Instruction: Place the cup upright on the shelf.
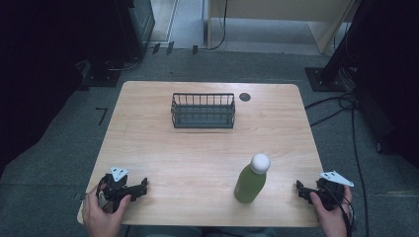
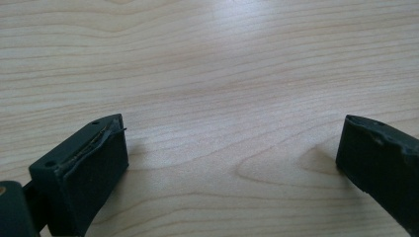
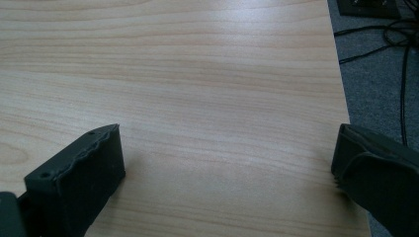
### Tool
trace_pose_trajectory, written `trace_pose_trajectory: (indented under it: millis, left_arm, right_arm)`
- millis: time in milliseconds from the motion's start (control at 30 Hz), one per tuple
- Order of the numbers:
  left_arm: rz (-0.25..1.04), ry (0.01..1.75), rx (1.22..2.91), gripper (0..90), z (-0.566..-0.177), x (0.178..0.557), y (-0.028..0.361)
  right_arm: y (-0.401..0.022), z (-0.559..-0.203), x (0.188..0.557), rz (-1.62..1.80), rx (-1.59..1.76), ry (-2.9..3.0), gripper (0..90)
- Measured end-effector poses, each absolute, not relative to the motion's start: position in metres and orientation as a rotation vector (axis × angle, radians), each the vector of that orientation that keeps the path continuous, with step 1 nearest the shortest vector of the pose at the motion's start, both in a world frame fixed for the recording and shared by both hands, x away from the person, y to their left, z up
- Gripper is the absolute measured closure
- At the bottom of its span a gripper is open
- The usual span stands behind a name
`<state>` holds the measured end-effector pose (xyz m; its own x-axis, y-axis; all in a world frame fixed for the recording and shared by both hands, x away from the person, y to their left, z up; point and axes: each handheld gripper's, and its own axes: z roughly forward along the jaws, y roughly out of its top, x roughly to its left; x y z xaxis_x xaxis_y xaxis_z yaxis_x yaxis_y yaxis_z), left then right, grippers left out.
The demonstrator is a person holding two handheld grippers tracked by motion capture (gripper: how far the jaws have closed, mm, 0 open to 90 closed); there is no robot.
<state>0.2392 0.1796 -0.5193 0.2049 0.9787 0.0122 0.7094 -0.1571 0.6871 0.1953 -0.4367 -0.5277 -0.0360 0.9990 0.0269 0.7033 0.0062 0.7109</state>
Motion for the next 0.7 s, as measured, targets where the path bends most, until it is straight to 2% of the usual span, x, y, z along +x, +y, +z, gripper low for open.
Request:
trace_pose_trajectory:
  millis: [700]
  left_arm:
    - [0.636,1.564,1.934,0.0,-0.519,0.239,0.18]
  right_arm:
    - [-0.404,-0.516,0.181,0.891,1.627,1.907,0.0]
